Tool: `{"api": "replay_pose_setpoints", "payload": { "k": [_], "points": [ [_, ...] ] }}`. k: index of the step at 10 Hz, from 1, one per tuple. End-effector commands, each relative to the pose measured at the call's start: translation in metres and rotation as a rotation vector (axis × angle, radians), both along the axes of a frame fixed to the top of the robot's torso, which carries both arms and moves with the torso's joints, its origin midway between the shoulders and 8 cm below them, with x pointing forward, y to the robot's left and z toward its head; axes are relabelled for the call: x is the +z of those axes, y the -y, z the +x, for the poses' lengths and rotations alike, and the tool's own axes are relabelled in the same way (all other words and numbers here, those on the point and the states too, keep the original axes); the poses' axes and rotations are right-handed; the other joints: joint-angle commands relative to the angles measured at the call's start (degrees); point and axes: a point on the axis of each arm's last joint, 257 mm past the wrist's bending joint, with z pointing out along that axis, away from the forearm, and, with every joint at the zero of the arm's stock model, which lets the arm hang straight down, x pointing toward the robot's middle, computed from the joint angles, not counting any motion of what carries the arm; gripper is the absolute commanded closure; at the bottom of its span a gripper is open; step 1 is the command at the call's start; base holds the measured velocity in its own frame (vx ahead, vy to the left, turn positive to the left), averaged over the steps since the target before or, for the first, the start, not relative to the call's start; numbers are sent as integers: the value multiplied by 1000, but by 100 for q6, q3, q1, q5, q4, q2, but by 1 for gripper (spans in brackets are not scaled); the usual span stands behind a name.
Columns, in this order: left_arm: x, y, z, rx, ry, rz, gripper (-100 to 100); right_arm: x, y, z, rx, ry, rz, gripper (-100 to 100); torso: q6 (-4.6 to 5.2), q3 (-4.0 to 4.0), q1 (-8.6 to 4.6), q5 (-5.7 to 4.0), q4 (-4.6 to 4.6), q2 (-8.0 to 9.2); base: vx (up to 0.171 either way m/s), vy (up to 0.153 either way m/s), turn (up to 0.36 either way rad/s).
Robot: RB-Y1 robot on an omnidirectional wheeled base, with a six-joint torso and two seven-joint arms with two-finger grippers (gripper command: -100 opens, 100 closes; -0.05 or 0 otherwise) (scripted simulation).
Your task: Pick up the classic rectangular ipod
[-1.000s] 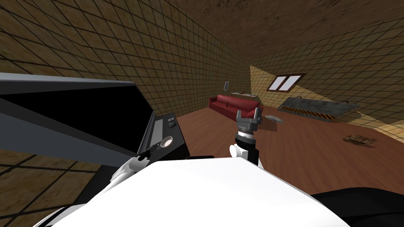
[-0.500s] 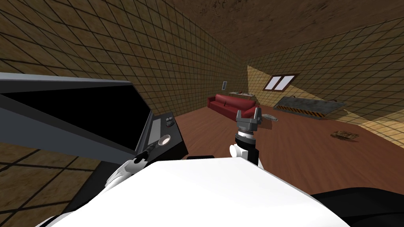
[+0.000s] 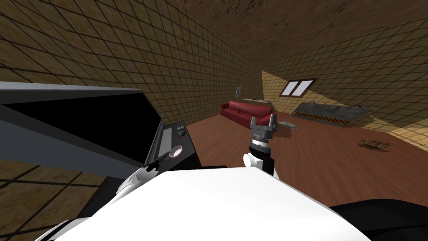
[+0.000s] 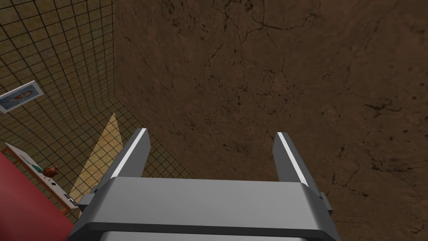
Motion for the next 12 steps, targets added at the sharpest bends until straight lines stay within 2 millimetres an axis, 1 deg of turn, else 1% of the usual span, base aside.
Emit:
{"api": "replay_pose_setpoints", "payload": {
  "k": [1,2,3,4,5,9,10,11,12],
  "points": [
    [0,0,0,0,0,0,-100,0,0,0,0,0,0,0,0,0,0,0,0,0,52,44,-4],
    [-1,0,-1,0,-5,2,0,0,0,0,0,0,0,0,0,8,-17,-3,2,17,9,9,-2],
    [12,-3,12,-21,32,21,-100,0,0,0,0,0,0,0,0,18,-30,-6,6,32,12,-16,145],
    [6,-2,6,-9,14,11,-100,0,0,0,0,0,0,0,-3,20,-43,-10,7,36,7,-15,41],
    [7,-2,7,-12,18,13,100,0,0,0,0,0,0,0,1,22,-43,-10,8,39,0,0,0],
    [7,-2,7,-12,17,13,100,0,0,0,0,0,0,0,0,25,-38,-8,9,43,0,0,0],
    [7,-2,7,-12,17,13,0,0,0,0,0,0,0,0,0,25,-38,-8,9,43,0,0,0],
    [18,-3,25,-24,55,17,-100,0,0,0,0,0,0,0,0,25,-38,-8,9,44,0,-25,244],
    [27,-3,38,-32,82,19,-100,0,0,0,0,0,0,0,-5,23,-48,-11,8,41,-5,-61,329]
  ]
}}
